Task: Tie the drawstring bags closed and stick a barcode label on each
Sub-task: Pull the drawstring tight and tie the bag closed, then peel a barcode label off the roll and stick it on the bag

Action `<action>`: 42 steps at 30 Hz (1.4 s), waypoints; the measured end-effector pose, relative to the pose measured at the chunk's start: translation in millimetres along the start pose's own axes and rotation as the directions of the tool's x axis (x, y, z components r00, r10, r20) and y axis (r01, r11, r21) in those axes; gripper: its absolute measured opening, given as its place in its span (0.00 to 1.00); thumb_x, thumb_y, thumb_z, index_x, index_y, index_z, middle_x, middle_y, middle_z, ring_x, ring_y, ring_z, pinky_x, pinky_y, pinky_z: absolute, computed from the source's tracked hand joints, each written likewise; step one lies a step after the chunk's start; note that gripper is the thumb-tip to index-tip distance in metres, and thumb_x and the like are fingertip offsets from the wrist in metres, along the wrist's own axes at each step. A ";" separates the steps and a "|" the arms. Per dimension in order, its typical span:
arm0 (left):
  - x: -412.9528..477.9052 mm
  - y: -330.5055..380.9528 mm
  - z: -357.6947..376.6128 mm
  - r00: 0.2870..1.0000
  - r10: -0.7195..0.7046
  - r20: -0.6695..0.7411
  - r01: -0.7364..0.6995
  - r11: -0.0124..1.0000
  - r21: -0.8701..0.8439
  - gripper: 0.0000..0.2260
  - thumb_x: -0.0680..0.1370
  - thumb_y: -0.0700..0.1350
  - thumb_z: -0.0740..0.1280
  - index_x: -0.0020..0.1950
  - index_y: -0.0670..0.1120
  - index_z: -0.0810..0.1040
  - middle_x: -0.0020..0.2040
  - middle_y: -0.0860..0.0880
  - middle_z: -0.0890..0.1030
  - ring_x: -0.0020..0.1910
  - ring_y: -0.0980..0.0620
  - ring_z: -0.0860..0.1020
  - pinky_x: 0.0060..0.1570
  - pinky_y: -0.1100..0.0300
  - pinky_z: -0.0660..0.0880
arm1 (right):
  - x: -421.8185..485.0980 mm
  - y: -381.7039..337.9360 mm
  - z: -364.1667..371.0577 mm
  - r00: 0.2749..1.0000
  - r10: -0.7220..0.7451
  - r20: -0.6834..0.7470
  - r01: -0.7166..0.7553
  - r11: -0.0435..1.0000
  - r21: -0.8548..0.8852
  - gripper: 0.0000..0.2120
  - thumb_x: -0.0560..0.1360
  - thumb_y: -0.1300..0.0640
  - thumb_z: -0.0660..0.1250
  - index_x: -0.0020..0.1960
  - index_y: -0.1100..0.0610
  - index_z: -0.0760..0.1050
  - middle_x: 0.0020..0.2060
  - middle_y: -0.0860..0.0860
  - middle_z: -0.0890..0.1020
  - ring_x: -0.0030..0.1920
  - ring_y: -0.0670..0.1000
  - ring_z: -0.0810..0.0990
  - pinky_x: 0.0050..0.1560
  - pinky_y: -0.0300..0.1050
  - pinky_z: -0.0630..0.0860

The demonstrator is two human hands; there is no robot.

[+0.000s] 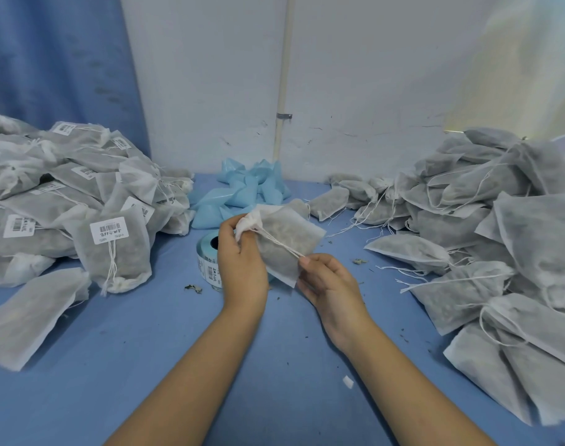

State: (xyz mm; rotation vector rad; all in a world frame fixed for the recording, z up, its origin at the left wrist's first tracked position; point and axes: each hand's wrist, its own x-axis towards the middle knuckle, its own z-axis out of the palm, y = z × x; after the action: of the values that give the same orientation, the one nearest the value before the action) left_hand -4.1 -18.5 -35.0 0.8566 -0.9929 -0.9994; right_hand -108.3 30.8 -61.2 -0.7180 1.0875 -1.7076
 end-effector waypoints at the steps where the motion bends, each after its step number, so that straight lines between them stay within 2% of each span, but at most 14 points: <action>1: 0.3 -0.1 -0.2 0.999 -0.030 0.013 0.030 0.999 -0.012 0.09 0.80 0.38 0.58 0.48 0.51 0.74 0.43 0.56 0.76 0.38 0.67 0.74 0.37 0.76 0.69 | 0.1 0.2 0.0 1.000 0.008 -0.010 -0.008 1.000 0.006 0.07 0.73 0.65 0.69 0.39 0.55 0.77 0.39 0.50 0.82 0.42 0.49 0.81 0.49 0.41 0.78; 4: 1.0 0.6 -0.5 0.978 -0.181 0.101 0.194 0.971 -0.140 0.11 0.77 0.36 0.57 0.48 0.52 0.74 0.45 0.51 0.78 0.44 0.55 0.76 0.46 0.62 0.72 | 0.4 -0.6 -0.9 0.999 0.016 -0.045 -0.014 0.998 0.059 0.07 0.74 0.66 0.68 0.40 0.57 0.76 0.37 0.51 0.83 0.41 0.49 0.81 0.45 0.40 0.79; 6: -0.9 -0.8 -0.8 0.965 -0.196 0.173 0.231 0.950 -0.209 0.13 0.74 0.35 0.58 0.52 0.50 0.73 0.44 0.50 0.77 0.43 0.54 0.75 0.47 0.57 0.72 | 0.4 -1.2 -1.2 0.998 0.025 -0.055 -0.020 0.994 0.103 0.07 0.74 0.66 0.68 0.40 0.57 0.75 0.37 0.51 0.83 0.41 0.50 0.81 0.43 0.40 0.80; 12: -21.8 -12.3 9.2 0.976 -0.109 0.187 0.116 0.993 -0.031 0.27 0.73 0.41 0.72 0.66 0.48 0.61 0.56 0.55 0.75 0.50 0.67 0.76 0.50 0.70 0.74 | -0.3 -0.1 0.0 0.999 0.009 -0.052 -0.002 0.992 0.125 0.07 0.74 0.66 0.67 0.39 0.57 0.75 0.34 0.50 0.82 0.39 0.49 0.80 0.50 0.42 0.78; 16: -21.7 -12.8 7.6 0.984 -0.109 0.141 0.118 0.992 -0.052 0.17 0.76 0.41 0.69 0.62 0.43 0.70 0.55 0.46 0.80 0.54 0.52 0.80 0.55 0.59 0.76 | 0.4 2.2 0.7 1.000 -0.009 -0.022 0.010 0.997 0.077 0.06 0.74 0.66 0.68 0.40 0.58 0.76 0.35 0.51 0.82 0.38 0.48 0.81 0.49 0.42 0.80; 21: -4.8 -10.7 -4.0 0.975 -0.194 0.104 0.202 0.977 -0.072 0.07 0.74 0.43 0.71 0.52 0.47 0.79 0.46 0.53 0.84 0.44 0.58 0.82 0.40 0.67 0.77 | 2.6 4.8 0.9 0.998 -0.045 -0.040 0.045 0.999 -0.010 0.06 0.75 0.68 0.66 0.46 0.58 0.72 0.39 0.54 0.81 0.36 0.48 0.82 0.40 0.39 0.79; 23: 2.8 -9.8 -8.4 0.975 -0.213 0.068 0.219 0.972 -0.088 0.04 0.75 0.42 0.70 0.47 0.50 0.79 0.42 0.56 0.83 0.41 0.60 0.81 0.38 0.69 0.75 | 4.0 6.6 0.6 0.995 -0.089 -0.051 0.078 0.979 -0.187 0.09 0.76 0.68 0.64 0.51 0.56 0.71 0.40 0.55 0.79 0.32 0.48 0.80 0.39 0.40 0.80; 25: 6.7 -8.6 -12.4 0.978 -0.198 0.063 0.204 0.973 -0.111 0.06 0.75 0.38 0.68 0.43 0.49 0.79 0.37 0.56 0.82 0.37 0.60 0.80 0.36 0.70 0.75 | 4.8 8.6 -0.4 0.989 -0.140 0.044 0.143 0.860 -0.490 0.18 0.76 0.67 0.62 0.59 0.46 0.68 0.39 0.56 0.78 0.31 0.49 0.78 0.43 0.47 0.79; 28: 6.1 -9.3 -14.4 0.977 -0.190 0.098 0.203 0.967 -0.152 0.10 0.74 0.30 0.65 0.38 0.44 0.78 0.31 0.56 0.81 0.31 0.60 0.79 0.32 0.69 0.74 | 8.5 10.0 1.9 0.951 -0.147 0.271 0.308 0.492 -0.814 0.26 0.77 0.60 0.60 0.66 0.35 0.60 0.44 0.56 0.80 0.38 0.51 0.76 0.44 0.49 0.74; 32: 0.6 -13.9 -16.0 0.975 -0.169 0.147 0.178 0.983 -0.050 0.14 0.70 0.26 0.61 0.29 0.42 0.69 0.24 0.53 0.70 0.25 0.59 0.69 0.27 0.68 0.67 | 11.7 15.2 6.1 0.943 -0.100 0.319 0.331 0.157 -0.930 0.09 0.79 0.54 0.57 0.57 0.51 0.71 0.51 0.50 0.79 0.50 0.54 0.77 0.46 0.46 0.70; 36: -1.9 -15.7 -16.8 0.973 -0.128 0.195 0.114 0.990 0.079 0.23 0.68 0.25 0.59 0.20 0.49 0.63 0.20 0.57 0.65 0.22 0.60 0.64 0.24 0.68 0.62 | 8.2 19.3 6.0 0.940 -0.160 0.302 0.332 0.213 -0.919 0.04 0.80 0.52 0.60 0.53 0.50 0.71 0.44 0.42 0.73 0.44 0.45 0.71 0.43 0.39 0.63; 39: -3.3 -18.3 -20.9 0.964 -0.087 0.250 0.033 0.977 0.211 0.22 0.69 0.27 0.58 0.21 0.50 0.67 0.22 0.58 0.67 0.26 0.59 0.65 0.28 0.65 0.62 | 8.7 15.8 1.1 0.930 -0.291 0.224 0.316 0.320 -0.893 0.04 0.79 0.56 0.60 0.45 0.54 0.69 0.40 0.48 0.77 0.40 0.50 0.73 0.41 0.48 0.68; 41: -5.1 -18.4 -26.6 0.938 0.007 0.348 -0.143 0.919 0.368 0.18 0.72 0.35 0.58 0.31 0.54 0.78 0.33 0.58 0.78 0.36 0.56 0.73 0.37 0.60 0.68 | 10.9 12.2 -5.9 0.921 -0.352 0.163 0.276 0.299 -0.913 0.06 0.80 0.56 0.59 0.44 0.53 0.67 0.41 0.50 0.77 0.41 0.52 0.73 0.41 0.48 0.68; 42: -6.3 -18.8 -29.3 0.907 0.039 0.419 -0.249 0.853 0.459 0.16 0.72 0.40 0.57 0.44 0.53 0.83 0.44 0.57 0.82 0.45 0.54 0.76 0.45 0.60 0.71 | 11.8 10.4 -9.3 0.914 -0.375 0.153 0.263 0.262 -0.929 0.06 0.80 0.56 0.59 0.44 0.53 0.67 0.42 0.49 0.76 0.43 0.52 0.73 0.41 0.47 0.67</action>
State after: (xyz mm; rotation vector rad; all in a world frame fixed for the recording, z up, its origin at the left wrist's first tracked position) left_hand 17.1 -14.8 -63.1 1.0038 -1.6990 -0.7998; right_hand -116.3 21.5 -74.8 -1.7128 2.1899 -1.2487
